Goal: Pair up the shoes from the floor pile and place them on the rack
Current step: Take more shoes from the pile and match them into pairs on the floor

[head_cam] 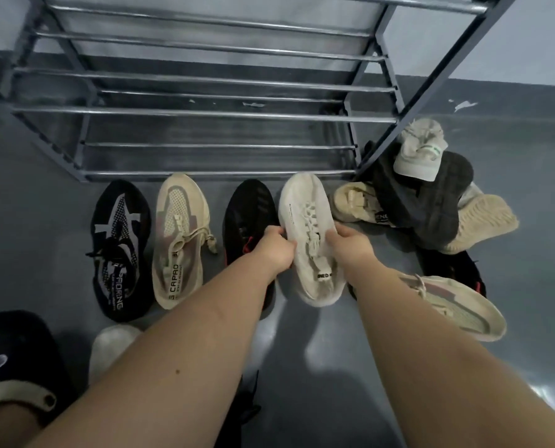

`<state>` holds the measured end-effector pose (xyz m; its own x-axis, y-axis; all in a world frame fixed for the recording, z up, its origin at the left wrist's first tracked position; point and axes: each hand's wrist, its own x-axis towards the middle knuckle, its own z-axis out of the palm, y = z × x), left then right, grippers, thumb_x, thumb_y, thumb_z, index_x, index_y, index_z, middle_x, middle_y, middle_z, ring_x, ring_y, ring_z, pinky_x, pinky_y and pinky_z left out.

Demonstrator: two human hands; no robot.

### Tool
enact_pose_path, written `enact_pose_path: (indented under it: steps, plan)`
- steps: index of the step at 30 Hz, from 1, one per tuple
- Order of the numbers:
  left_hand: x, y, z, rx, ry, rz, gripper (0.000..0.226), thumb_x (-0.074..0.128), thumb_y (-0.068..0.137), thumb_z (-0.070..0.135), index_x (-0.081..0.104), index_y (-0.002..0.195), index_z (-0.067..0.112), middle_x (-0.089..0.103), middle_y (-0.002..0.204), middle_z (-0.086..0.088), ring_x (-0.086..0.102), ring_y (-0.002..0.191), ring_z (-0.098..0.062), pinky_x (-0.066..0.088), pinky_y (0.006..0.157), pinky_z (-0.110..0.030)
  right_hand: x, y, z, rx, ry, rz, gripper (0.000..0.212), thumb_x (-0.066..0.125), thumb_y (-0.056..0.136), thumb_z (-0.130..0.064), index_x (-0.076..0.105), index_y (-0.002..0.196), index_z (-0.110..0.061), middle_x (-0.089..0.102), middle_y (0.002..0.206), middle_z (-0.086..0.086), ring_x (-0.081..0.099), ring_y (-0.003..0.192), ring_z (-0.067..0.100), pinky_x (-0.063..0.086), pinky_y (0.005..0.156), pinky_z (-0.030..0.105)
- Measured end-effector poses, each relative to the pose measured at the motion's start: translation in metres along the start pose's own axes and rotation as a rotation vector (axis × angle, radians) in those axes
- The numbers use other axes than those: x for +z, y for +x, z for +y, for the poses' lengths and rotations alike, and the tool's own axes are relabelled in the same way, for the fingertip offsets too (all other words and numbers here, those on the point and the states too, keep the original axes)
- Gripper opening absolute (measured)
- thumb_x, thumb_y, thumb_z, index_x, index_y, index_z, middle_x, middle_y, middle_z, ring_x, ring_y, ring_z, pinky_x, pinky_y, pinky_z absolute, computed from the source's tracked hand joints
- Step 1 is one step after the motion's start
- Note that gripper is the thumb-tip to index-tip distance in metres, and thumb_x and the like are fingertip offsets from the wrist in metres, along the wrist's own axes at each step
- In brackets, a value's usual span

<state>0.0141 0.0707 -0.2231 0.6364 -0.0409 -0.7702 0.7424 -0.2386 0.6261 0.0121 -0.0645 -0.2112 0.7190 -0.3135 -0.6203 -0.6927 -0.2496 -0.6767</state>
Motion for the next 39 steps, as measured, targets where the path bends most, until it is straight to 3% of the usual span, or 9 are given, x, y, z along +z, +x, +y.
enact_pose_path:
  steps: [4,8,15,18,23,28,35,39]
  plan:
    - [0.001,-0.001,0.004,0.024,0.146,-0.007,0.042,0.046,0.092,0.01,0.047,0.134,0.011,0.057,0.127,-0.013,0.055,0.114,-0.03,0.045,0.101,-0.04,0.008,0.007,0.01,0.051,-0.038,-0.028,0.037,0.046,0.092,-0.015,0.061,0.126,-0.018,0.066,0.115,0.005,0.062,0.09,0.022,0.052,0.082,0.033]
    - [0.004,0.0,0.001,0.012,0.227,-0.048,0.046,0.044,0.095,0.009,0.04,0.141,0.01,0.048,0.139,-0.012,0.048,0.124,-0.03,0.04,0.106,-0.038,0.008,0.005,0.02,0.141,-0.027,-0.088,0.038,0.051,0.094,-0.019,0.056,0.131,-0.015,0.062,0.125,0.007,0.058,0.112,0.027,0.047,0.101,0.039]
    - [0.009,-0.009,-0.005,0.025,0.16,-0.058,0.051,0.048,0.095,0.01,0.033,0.144,0.009,0.042,0.143,-0.012,0.045,0.127,-0.03,0.038,0.109,-0.04,-0.001,0.004,0.023,0.141,0.011,-0.055,0.037,0.053,0.094,-0.022,0.057,0.129,-0.009,0.062,0.096,0.007,0.057,0.094,0.024,0.048,0.099,0.042]
    - [0.011,-0.013,-0.003,0.152,0.316,-0.016,0.056,0.046,0.097,0.014,0.023,0.149,0.012,0.033,0.151,-0.008,0.036,0.136,-0.026,0.03,0.109,-0.03,-0.01,-0.001,0.02,0.097,-0.028,-0.029,0.042,0.055,0.093,-0.023,0.053,0.132,-0.009,0.061,0.11,0.012,0.059,0.108,0.027,0.046,0.102,0.042]
    - [0.023,-0.02,-0.003,0.376,0.715,-0.029,0.058,0.042,0.099,0.024,0.017,0.151,0.015,0.012,0.159,-0.004,0.014,0.146,-0.021,0.016,0.116,-0.031,-0.034,-0.019,0.026,-0.024,-0.307,0.042,0.049,0.052,0.095,-0.031,0.042,0.14,-0.016,0.051,0.138,0.006,0.053,0.121,0.025,0.042,0.103,0.036]
    - [0.044,-0.025,-0.006,0.473,0.936,-0.135,0.06,0.04,0.099,0.031,0.014,0.151,0.017,0.006,0.16,-0.003,0.008,0.147,-0.019,0.012,0.119,-0.033,-0.069,-0.027,0.054,-0.11,-0.7,0.235,0.049,0.048,0.094,-0.035,0.042,0.14,-0.019,0.043,0.143,0.011,0.04,0.131,0.03,0.034,0.105,0.038]
    - [0.078,-0.028,-0.001,0.543,1.095,-0.223,0.062,0.039,0.1,0.034,0.011,0.152,0.016,0.005,0.16,-0.004,0.007,0.147,-0.019,0.01,0.118,-0.032,-0.134,-0.025,0.098,-0.004,-0.892,0.315,0.069,0.046,0.092,-0.053,0.024,0.149,-0.02,0.021,0.157,0.008,0.02,0.143,0.029,0.027,0.111,0.045]
    - [0.1,-0.021,0.0,0.516,1.103,-0.25,0.065,0.04,0.098,0.039,0.011,0.152,0.016,0.006,0.16,-0.005,0.01,0.147,-0.02,0.012,0.118,-0.033,-0.167,-0.02,0.117,0.101,-0.838,0.377,0.078,0.043,0.09,-0.06,0.015,0.152,-0.022,0.013,0.159,0.01,0.012,0.146,0.029,0.017,0.116,0.045]
